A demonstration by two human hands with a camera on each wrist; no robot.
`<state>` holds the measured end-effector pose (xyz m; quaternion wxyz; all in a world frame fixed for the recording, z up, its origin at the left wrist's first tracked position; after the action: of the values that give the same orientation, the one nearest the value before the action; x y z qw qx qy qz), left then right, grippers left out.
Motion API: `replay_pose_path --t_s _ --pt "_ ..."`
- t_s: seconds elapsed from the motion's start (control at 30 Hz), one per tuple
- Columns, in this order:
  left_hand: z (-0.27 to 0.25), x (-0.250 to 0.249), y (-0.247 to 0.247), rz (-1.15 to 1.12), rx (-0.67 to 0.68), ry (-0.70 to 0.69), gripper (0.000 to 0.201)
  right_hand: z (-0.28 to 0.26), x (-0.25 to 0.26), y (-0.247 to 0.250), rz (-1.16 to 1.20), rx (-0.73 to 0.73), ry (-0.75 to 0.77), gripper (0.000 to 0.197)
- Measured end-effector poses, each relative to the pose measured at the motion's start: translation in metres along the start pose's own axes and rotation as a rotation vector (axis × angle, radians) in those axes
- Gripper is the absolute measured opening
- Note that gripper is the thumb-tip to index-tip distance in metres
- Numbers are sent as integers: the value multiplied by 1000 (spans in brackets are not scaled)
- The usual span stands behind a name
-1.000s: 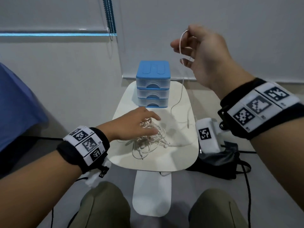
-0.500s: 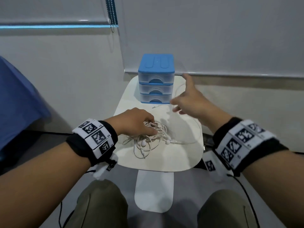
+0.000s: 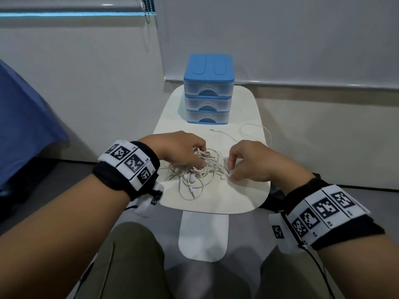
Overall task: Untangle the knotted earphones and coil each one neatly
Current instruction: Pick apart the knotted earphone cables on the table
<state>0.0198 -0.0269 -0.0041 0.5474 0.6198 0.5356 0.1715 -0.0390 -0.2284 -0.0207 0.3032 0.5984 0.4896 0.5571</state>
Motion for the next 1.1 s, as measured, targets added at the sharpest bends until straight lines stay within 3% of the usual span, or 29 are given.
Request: replay_pose_path --t_s 0.2,0.33,0.5,0.87,1.1 --pt "-6 -3 -8 -37 -26 5 28 -4 10 -9 -109 -57 -11 14" --pt "-8 -10 -16 -14 -57 -14 25 -7 13 -6 26 -50 -80 26" --pt "-8 -7 -13 -12 -71 -11 18 -6 12 0 192 -80 -109 15" --pt "-10 -6 -10 -100 -115 14 11 -5 20 3 421 -116 -99 20" --pt "-13 -7 -5 -214 -183 -10 21 8 49 36 272 -336 -29 10"
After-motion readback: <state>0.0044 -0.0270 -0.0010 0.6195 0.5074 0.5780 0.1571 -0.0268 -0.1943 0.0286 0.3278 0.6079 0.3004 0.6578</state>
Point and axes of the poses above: each hand's wrist, its own z-axis towards the middle knuckle, its own y-axis out of the back of the hand, x = y × z, the point moved 2 cm from there along z, towards the middle knuckle, and after that the axes turned 7 degrees about -z, right-handed, at the moved point
